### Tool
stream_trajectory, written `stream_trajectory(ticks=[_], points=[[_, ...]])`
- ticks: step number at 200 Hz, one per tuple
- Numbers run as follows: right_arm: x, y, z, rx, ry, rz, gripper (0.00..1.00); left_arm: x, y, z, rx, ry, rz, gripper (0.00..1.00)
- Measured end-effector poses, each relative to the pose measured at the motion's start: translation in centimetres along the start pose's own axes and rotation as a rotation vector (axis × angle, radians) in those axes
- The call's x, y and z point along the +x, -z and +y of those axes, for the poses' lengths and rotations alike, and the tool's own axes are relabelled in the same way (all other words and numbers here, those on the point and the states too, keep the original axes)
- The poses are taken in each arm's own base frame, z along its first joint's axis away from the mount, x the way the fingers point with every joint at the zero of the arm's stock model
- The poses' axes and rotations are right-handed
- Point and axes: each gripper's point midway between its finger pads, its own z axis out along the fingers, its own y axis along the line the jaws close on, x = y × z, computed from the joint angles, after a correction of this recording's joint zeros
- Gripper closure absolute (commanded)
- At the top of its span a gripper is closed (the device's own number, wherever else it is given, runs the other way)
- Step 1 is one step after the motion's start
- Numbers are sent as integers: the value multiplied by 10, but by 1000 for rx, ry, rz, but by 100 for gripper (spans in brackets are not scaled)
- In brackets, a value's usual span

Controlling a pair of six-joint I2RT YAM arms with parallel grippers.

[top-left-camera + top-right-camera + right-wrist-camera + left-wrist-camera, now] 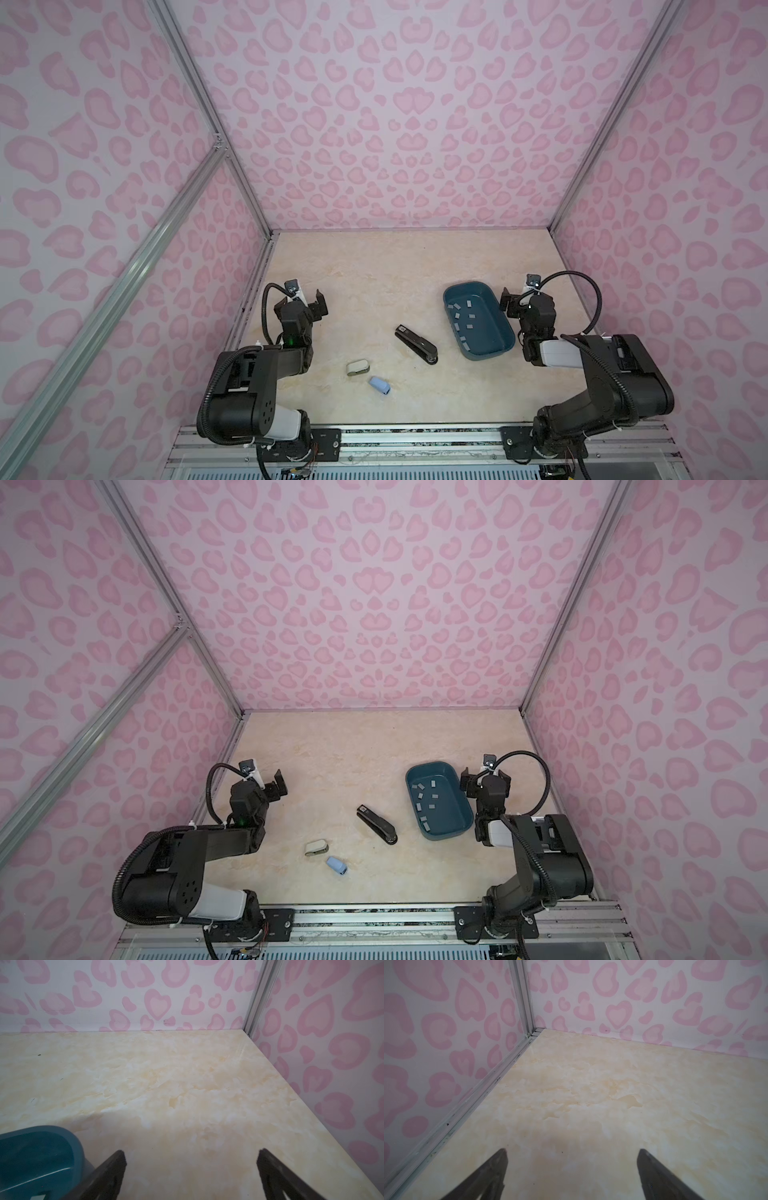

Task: Load the staples into the stapler

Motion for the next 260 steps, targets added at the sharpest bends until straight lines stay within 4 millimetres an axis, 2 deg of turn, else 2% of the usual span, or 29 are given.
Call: stream_trajectory(ticks=[237, 260], points=[[1, 0, 1, -3, 0, 1, 0, 0, 0, -1, 1, 0, 0, 2], [-1, 5, 5, -22, 11, -8, 0, -3, 2, -2, 6, -9, 1, 2]])
